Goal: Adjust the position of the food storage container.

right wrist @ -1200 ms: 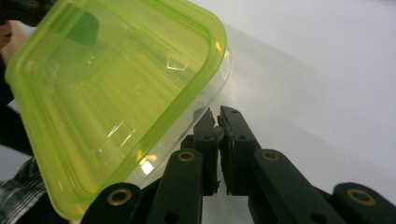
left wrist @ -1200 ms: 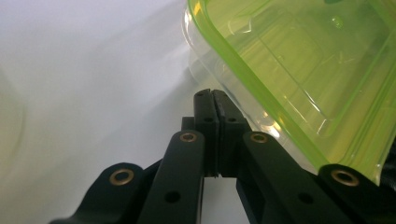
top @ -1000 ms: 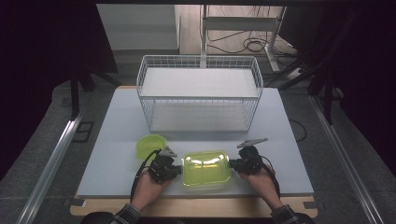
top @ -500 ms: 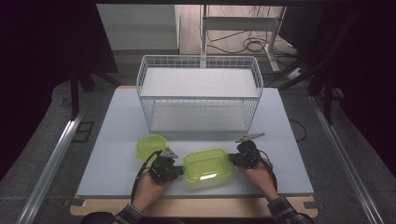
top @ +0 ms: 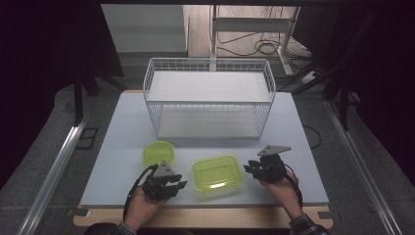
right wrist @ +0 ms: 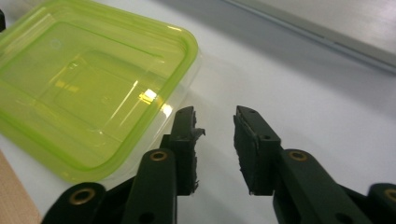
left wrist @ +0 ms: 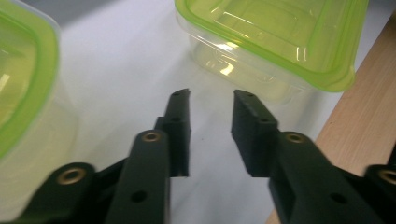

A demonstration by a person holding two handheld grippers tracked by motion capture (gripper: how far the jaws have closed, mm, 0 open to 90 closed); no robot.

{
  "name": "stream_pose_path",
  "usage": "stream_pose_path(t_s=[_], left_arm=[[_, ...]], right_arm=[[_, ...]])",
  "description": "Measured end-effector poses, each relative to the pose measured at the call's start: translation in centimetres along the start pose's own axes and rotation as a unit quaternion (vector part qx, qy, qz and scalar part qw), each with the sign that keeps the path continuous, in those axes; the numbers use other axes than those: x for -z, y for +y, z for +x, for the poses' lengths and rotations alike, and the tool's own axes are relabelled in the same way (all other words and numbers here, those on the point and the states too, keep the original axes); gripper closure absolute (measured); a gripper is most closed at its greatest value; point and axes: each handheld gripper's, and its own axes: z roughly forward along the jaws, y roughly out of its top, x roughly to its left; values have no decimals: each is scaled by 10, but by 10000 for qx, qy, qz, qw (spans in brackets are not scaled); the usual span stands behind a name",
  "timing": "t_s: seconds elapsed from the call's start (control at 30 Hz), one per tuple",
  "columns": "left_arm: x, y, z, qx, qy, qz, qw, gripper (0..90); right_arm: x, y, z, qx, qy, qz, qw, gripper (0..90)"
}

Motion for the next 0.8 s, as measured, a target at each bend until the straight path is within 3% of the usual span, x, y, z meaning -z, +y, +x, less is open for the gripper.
stream_pose_path(t_s=[0.27, 0.5, 0.67, 0.8], left_arm=[[14, -11, -8, -131, 158, -164, 9997, 497], [23, -22, -10, -76, 324, -191, 9993, 359], [27, -27, -12, 20, 470, -210, 9987, 180], [27, -32, -14, -80, 636, -99, 9979, 62]], right_arm=[[14, -3, 4, 34, -30, -258, 9997, 591], [26, -11, 10, -11, 2, -403, 9992, 506], [32, -18, 16, 54, -11, -465, 9989, 416], [34, -25, 18, 74, -16, -517, 9986, 300]])
